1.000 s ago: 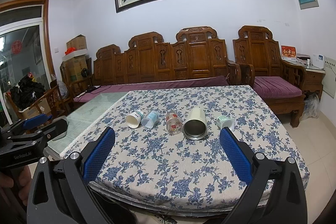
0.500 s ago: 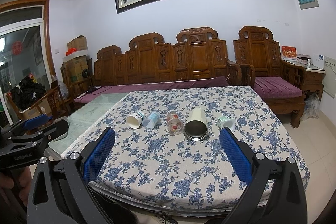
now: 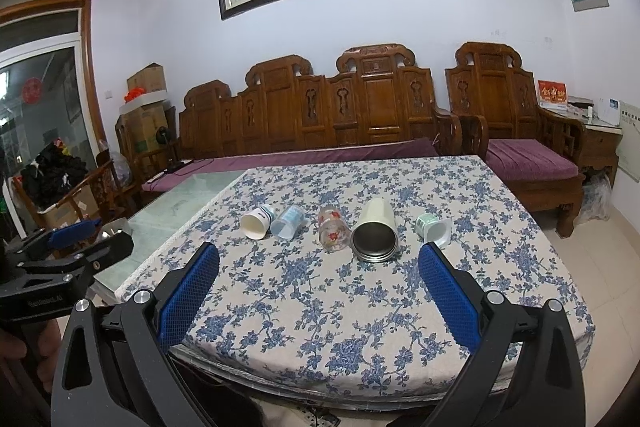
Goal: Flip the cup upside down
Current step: 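Move the left gripper to the clear plastic cup and close on it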
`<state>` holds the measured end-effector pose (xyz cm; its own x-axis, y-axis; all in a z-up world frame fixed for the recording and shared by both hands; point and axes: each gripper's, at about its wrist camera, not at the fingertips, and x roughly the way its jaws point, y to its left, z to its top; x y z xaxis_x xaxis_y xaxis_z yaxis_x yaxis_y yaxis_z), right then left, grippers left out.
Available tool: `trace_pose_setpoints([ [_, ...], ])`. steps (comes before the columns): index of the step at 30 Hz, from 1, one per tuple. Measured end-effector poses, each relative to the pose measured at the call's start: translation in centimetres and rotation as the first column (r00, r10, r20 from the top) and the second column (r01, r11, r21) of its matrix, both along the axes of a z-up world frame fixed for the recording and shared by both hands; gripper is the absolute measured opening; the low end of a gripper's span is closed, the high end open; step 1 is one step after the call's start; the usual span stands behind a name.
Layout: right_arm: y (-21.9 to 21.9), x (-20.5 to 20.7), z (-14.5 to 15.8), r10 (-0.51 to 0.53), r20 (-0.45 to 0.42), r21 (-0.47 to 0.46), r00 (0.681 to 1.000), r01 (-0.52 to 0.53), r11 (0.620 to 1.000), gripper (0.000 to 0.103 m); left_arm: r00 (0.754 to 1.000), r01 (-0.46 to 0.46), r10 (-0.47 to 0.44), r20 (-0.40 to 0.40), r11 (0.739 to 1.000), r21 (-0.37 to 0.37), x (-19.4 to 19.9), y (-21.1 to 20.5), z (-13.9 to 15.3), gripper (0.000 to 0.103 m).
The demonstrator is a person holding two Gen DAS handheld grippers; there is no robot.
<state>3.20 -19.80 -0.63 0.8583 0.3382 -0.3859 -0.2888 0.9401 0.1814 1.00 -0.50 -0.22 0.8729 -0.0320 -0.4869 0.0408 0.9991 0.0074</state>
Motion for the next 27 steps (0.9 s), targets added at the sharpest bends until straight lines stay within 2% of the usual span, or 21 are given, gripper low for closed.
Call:
trace_pose_setpoints([
  [4,0.1,1.7,-0.7,-0.003,-0.021,-0.015,1.000,0.003,1.000,0.100,0.998,0.025,-0.024,-0.064,0.999,0.021,2.2,0.1,-1.2,0.090],
  [7,0.2,3.4,-1.2,0.006,-0.044,-0.021,0.999,-0.007,1.000,0.100,0.993,0.061,-0.060,-0.102,0.998,0.006,3.9,0.3,-1.8,0.090],
  [12,0.4,7.4,-2.4,0.021,-0.089,-0.039,0.996,-0.024,0.999,0.100,0.980,0.108,-0.103,-0.170,0.994,0.018,7.9,0.7,-2.7,0.090],
  [16,0.6,10.3,-3.2,0.021,-0.119,-0.037,0.993,-0.025,0.999,0.100,0.966,0.115,-0.103,-0.237,0.993,0.036,11.4,0.9,-3.6,0.090],
  [22,1.5,14.3,-4.9,0.034,-0.151,-0.048,0.988,-0.042,0.998,0.100,0.941,0.119,-0.079,-0.329,0.987,0.105,17.2,1.5,-5.4,0.090],
  [27,2.6,17.1,-6.6,0.060,-0.197,-0.058,0.979,-0.073,0.996,0.100,0.925,0.122,-0.073,-0.373,0.986,0.112,21.6,2.2,-6.5,0.090],
])
